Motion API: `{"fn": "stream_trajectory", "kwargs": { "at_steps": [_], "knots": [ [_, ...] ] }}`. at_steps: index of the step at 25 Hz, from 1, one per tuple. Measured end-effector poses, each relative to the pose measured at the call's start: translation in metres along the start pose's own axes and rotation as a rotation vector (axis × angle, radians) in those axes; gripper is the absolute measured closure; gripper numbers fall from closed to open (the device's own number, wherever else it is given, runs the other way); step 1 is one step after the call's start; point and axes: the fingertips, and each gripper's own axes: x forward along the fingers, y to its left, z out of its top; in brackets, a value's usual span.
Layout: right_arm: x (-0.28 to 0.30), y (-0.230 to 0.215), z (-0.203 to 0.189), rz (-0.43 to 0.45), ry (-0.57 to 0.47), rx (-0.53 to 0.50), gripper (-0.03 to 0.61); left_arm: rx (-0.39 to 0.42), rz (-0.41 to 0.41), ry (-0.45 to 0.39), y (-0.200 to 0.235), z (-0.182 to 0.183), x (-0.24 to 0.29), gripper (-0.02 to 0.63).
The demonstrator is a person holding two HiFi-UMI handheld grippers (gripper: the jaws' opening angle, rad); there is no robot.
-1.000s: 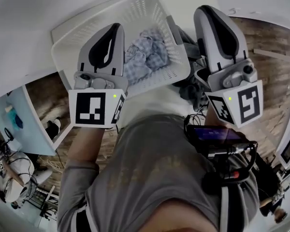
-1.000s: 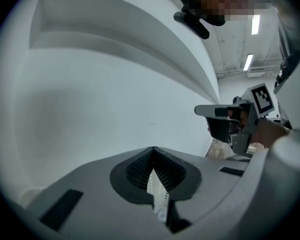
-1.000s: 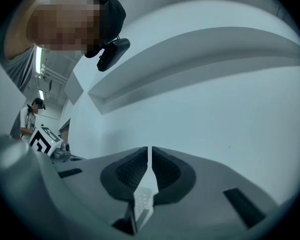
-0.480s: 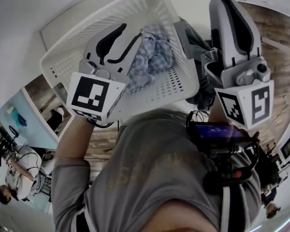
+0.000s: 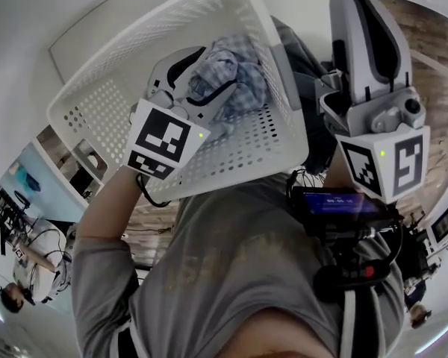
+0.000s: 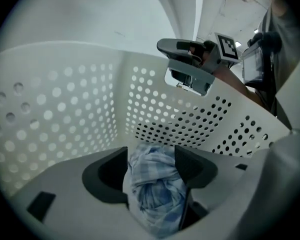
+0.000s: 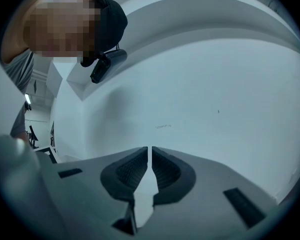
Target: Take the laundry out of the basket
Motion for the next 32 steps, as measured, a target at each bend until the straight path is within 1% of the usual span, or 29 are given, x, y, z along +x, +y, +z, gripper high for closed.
{"fn": "stream_trajectory", "kwargs": {
  "at_steps": [2,5,9,11,15,18,22,25,32],
  "knots": [
    [0.002,-0.004,-0.003,-0.005,0.003,0.003,0.548,0.001,-0.024,0.026,-0.002,-0.007,0.008,0.321],
    [0.003,-0.008,-0.005,-0.009,0.005,0.007,0.548,-0.013,-0.054,0.042,-0.005,-0.012,0.016,0.311],
    [0.003,-0.009,-0.008,-0.014,0.003,0.01,0.548,-0.063,-0.088,0.061,-0.011,-0.018,0.026,0.313],
    [0.001,-0.01,-0.007,-0.016,0.001,0.009,0.548,-0.071,-0.101,0.068,-0.014,-0.019,0.028,0.322],
    [-0.002,-0.006,-0.002,-0.014,-0.006,0.002,0.548,-0.068,-0.108,0.069,-0.016,-0.017,0.024,0.426],
    [-0.005,-0.002,0.005,-0.011,-0.022,-0.004,0.548,-0.069,-0.098,0.06,-0.015,-0.014,0.019,0.469],
    [-0.013,0.003,0.015,-0.007,-0.045,-0.011,0.548,-0.078,-0.069,0.02,-0.013,-0.006,0.008,0.496],
    [-0.023,0.005,0.023,-0.005,-0.064,-0.018,0.548,-0.071,-0.024,-0.028,-0.009,0.006,-0.007,0.503],
    [-0.052,0.022,0.043,0.002,-0.107,-0.033,0.548,-0.016,0.165,-0.184,0.006,0.043,-0.069,0.509]
  ]
}}
